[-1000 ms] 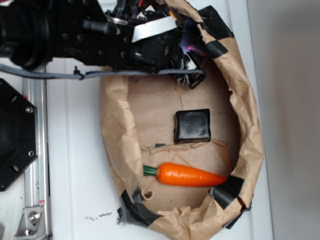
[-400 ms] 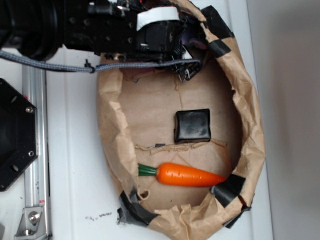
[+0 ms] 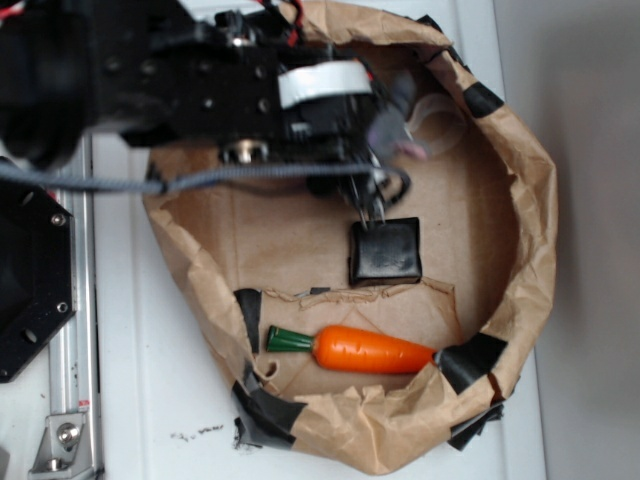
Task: Grab the gray animal.
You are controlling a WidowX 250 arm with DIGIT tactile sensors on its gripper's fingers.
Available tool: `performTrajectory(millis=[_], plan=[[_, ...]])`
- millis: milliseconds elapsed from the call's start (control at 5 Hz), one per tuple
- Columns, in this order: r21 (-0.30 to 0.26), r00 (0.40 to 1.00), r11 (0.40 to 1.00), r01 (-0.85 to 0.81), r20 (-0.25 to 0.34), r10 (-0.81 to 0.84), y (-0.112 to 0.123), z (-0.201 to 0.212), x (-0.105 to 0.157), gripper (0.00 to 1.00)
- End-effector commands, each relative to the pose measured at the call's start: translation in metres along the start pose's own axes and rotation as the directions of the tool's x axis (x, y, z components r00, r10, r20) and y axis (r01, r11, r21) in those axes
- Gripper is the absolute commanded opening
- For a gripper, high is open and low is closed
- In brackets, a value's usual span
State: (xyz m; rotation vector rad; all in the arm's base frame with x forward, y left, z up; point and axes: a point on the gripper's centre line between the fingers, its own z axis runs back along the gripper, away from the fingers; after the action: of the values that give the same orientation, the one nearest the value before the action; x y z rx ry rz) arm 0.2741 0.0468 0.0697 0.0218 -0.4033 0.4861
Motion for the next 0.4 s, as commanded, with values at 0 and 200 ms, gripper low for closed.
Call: performTrajectory(millis=[0,200], plan=[[-0.140,0.997,0.987,0.074,0.026,-0.071,-0.0281,0.0450,0.0158,0.00],[-0.121,0.997,0.990,0.072,0.012,-0.071,-0.0229,0.0431,0.0153,0.00]])
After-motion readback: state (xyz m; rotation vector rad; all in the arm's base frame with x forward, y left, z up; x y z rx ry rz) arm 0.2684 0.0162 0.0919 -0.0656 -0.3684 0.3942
